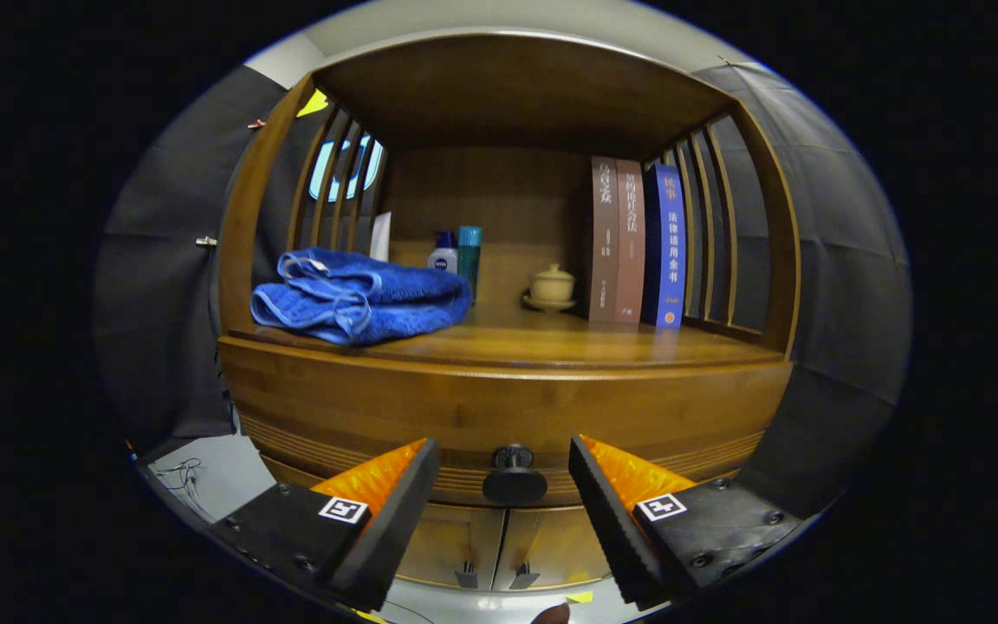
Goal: Pull open the drawer, take out the items inside it, and place them on the countertop above the cabinet.
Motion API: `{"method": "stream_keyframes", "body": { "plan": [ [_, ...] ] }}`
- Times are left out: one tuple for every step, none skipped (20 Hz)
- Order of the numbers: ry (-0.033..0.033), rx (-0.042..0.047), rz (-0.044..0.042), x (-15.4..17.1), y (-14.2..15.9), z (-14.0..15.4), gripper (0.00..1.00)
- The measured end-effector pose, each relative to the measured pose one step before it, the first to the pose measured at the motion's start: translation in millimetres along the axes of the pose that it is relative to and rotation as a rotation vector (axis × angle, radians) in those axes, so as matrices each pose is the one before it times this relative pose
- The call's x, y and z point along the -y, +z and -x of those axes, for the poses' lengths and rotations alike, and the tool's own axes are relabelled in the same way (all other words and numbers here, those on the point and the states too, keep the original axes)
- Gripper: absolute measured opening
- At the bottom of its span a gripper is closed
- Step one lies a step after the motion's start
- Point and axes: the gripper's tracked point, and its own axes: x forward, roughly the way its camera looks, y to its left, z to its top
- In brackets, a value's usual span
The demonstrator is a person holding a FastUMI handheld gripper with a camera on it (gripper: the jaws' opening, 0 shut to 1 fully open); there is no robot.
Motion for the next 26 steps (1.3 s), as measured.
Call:
{"method": "stream_keyframes", "body": {
  "plan": [
    [-0.0019, -0.01575, -0.01066, 2.14, -7.05, -8.55, 0.95],
    [-0.00657, -0.01082, -0.00216, 2.75, -5.51, -4.16, 0.86],
    [-0.00099, -0.01103, 0.00174, 0.37, -5.61, -5.04, 0.77],
    [-0.00745, 0.00195, 0.00306, 1.05, 0.56, -0.93, 0.69],
    [0.00468, 0.00457, -0.00246, -0.66, -1.83, -3.64, 0.6],
    [-0.00126, 0.00556, -0.0029, -1.65, 3.9, 5.85, 0.52],
    [-0.00284, 0.00435, 0.00393, 3.19, -2.12, -4.28, 0.51],
    [-0.00213, 0.00614, 0.00535, 0.52, 1.49, 2.06, 0.46],
    [-0.00121, 0.00434, -0.00068, -0.92, 0.18, -2.36, 0.46],
    [0.00146, 0.00497, 0.01244, -0.16, -1.69, 1.45, 0.39],
    [-0.00167, -0.00413, 0.00109, 0.8, 1.54, 0.68, 0.35],
    [-0.00176, -0.00485, -0.00105, 0.77, -0.94, -1.46, 0.31],
    [-0.00178, -0.0049, -0.00879, -0.6, -0.14, 2.34, 0.31],
    [-0.00134, -0.00145, -0.00736, 0.03, 0.31, 1.94, 0.31],
    [-0.00258, 0.001, -0.0018, 1.63, -0.6, 2.95, 0.31],
    [-0.00264, -0.00207, 0.00086, 1.78, -0.55, 3.85, 0.31],
    [-0.00005, -0.00245, -0.00554, -0.17, -1.14, 5.28, 0.31],
    [0.00083, -0.0064, -0.00625, 0.25, -0.81, 6.28, 0.31],
    [-0.00088, -0.00236, -0.00483, 0.82, -1.31, 6.26, 0.31],
    [0.00033, -0.00176, -0.00224, 0.76, -1.09, 7.69, 0.31],
    [0.00057, -0.00162, -0.00652, 0.29, -1.54, 9.27, 0.31],
    [0.00294, -0.00136, -0.00324, 0.18, -1.45, 9.47, 0.31],
    [0.00202, -0.00055, -0.00319, 0.53, -1.72, 9.25, 0.31],
    [0.00346, -0.00354, -0.00327, 0.32, -1.24, 9.12, 0.31],
    [0.00148, -0.00009, -0.00391, 0.17, -1.8, 9.7, 0.31],
    [0.00206, -0.00587, -0.00112, 0.81, -2.03, 8.09, 0.31]
  ]
}}
